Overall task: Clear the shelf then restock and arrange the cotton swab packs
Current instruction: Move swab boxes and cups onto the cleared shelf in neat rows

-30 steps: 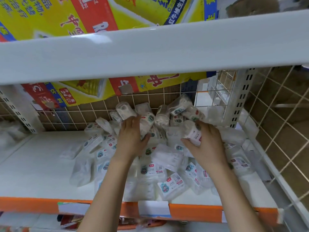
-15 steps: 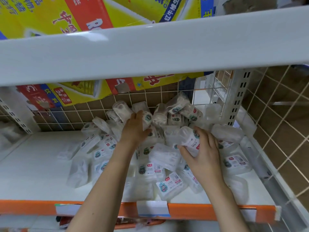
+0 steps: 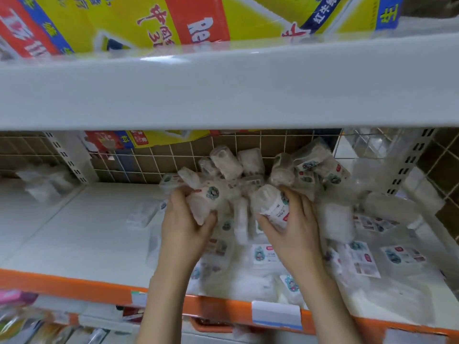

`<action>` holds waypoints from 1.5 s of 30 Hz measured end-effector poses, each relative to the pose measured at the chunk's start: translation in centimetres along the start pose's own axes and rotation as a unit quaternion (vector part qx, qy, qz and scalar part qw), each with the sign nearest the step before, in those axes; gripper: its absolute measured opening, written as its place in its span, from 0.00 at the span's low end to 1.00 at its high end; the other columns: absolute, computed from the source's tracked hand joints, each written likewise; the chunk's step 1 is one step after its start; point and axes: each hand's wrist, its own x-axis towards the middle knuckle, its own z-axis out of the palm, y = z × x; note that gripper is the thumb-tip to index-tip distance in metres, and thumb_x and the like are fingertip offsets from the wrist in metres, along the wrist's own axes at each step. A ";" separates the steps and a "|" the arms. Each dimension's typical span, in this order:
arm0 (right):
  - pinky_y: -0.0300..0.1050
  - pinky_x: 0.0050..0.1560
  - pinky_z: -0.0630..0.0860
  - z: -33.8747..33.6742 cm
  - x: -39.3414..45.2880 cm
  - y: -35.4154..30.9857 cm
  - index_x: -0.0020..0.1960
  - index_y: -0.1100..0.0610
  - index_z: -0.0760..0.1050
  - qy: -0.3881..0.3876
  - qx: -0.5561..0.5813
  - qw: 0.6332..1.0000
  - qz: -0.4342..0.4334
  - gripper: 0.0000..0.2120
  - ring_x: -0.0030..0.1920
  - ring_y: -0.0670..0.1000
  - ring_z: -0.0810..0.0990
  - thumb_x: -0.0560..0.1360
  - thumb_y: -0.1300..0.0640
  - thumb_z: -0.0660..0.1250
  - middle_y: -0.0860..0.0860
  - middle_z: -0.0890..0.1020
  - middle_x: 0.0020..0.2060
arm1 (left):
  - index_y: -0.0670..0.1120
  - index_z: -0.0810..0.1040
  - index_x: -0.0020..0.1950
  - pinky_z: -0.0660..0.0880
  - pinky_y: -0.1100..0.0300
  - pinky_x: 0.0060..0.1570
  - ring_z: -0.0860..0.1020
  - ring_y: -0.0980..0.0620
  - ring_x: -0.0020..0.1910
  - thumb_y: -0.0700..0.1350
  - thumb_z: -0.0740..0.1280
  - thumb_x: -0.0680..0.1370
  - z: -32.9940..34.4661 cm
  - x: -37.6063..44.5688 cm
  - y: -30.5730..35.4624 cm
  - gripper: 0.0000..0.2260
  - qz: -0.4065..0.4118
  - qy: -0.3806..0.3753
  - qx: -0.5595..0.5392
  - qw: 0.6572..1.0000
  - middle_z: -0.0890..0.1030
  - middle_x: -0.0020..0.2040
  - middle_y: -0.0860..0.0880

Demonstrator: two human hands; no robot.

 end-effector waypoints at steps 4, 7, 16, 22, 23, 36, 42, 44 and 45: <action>0.33 0.54 0.65 3.6 -1.5 -3.9 0.61 0.58 0.73 -0.017 0.026 0.999 0.014 0.28 0.54 0.50 0.71 0.66 0.47 0.76 0.52 0.73 0.54 | 0.40 0.69 0.61 0.65 0.65 0.47 0.74 0.44 0.53 0.40 0.74 0.69 -3.8 -0.8 -4.8 0.24 -0.021 -0.020 0.007 1.000 0.75 0.55 0.44; 0.32 0.50 0.64 6.9 -2.2 -7.4 0.59 0.59 0.74 -0.024 0.025 0.999 0.015 0.29 0.51 0.48 0.71 0.65 0.45 0.75 0.51 0.73 0.51 | 0.41 0.71 0.59 0.65 0.66 0.48 0.74 0.45 0.52 0.39 0.75 0.67 -6.8 0.3 -8.5 0.23 -0.011 -0.028 0.023 0.999 0.72 0.55 0.45; 0.34 0.53 0.63 17.8 -4.5 -15.6 0.58 0.60 0.72 -0.070 -0.002 0.997 0.031 0.26 0.52 0.49 0.68 0.64 0.54 0.77 0.52 0.70 0.51 | 0.41 0.72 0.63 0.68 0.58 0.46 0.76 0.41 0.50 0.39 0.75 0.67 -14.8 3.0 -19.9 0.25 -0.039 -0.058 0.056 0.996 0.72 0.57 0.43; 0.45 0.56 0.67 20.4 -5.5 -17.8 0.61 0.63 0.69 -0.098 -0.042 0.993 0.056 0.31 0.56 0.58 0.69 0.60 0.71 0.71 0.58 0.69 0.55 | 0.42 0.69 0.68 0.69 0.56 0.49 0.74 0.42 0.56 0.40 0.75 0.69 -17.6 3.7 -24.2 0.29 -0.070 -0.073 0.046 0.994 0.73 0.61 0.42; 0.48 0.56 0.68 20.5 -5.5 -18.0 0.61 0.63 0.68 -0.099 -0.046 0.993 0.051 0.31 0.57 0.58 0.69 0.59 0.72 0.70 0.58 0.69 0.55 | 0.42 0.68 0.68 0.69 0.57 0.50 0.74 0.43 0.57 0.41 0.74 0.69 -17.7 3.7 -24.5 0.30 -0.077 -0.072 0.039 0.994 0.73 0.62 0.42; 0.38 0.55 0.62 21.8 -3.1 -19.2 0.64 0.58 0.70 -0.170 -0.033 0.985 0.008 0.27 0.57 0.52 0.70 0.67 0.62 0.74 0.53 0.73 0.57 | 0.42 0.68 0.70 0.74 0.48 0.53 0.74 0.39 0.57 0.43 0.73 0.71 -18.4 5.0 -25.9 0.29 -0.075 -0.061 0.100 0.990 0.71 0.64 0.41; 0.36 0.56 0.59 23.6 -2.4 -20.1 0.67 0.58 0.67 -0.181 -0.023 0.983 0.035 0.30 0.60 0.52 0.68 0.68 0.61 0.73 0.54 0.73 0.60 | 0.44 0.67 0.72 0.73 0.48 0.55 0.73 0.40 0.59 0.44 0.72 0.71 -18.8 5.5 -27.1 0.30 -0.073 -0.072 0.108 0.989 0.71 0.65 0.42; 0.38 0.59 0.62 24.9 -2.4 -21.0 0.68 0.58 0.67 -0.186 -0.025 0.982 0.037 0.31 0.61 0.54 0.69 0.68 0.61 0.74 0.54 0.73 0.61 | 0.44 0.66 0.72 0.73 0.49 0.56 0.73 0.41 0.60 0.44 0.72 0.71 -19.5 5.7 -28.1 0.31 -0.072 -0.078 0.103 0.989 0.70 0.65 0.43; 0.39 0.60 0.63 25.7 -2.4 -21.5 0.68 0.58 0.66 -0.189 -0.026 0.981 0.038 0.31 0.61 0.53 0.69 0.68 0.60 0.74 0.54 0.73 0.61 | 0.44 0.66 0.72 0.73 0.48 0.56 0.73 0.41 0.60 0.44 0.73 0.71 -20.0 5.8 -28.8 0.31 -0.073 -0.081 0.101 0.989 0.70 0.65 0.43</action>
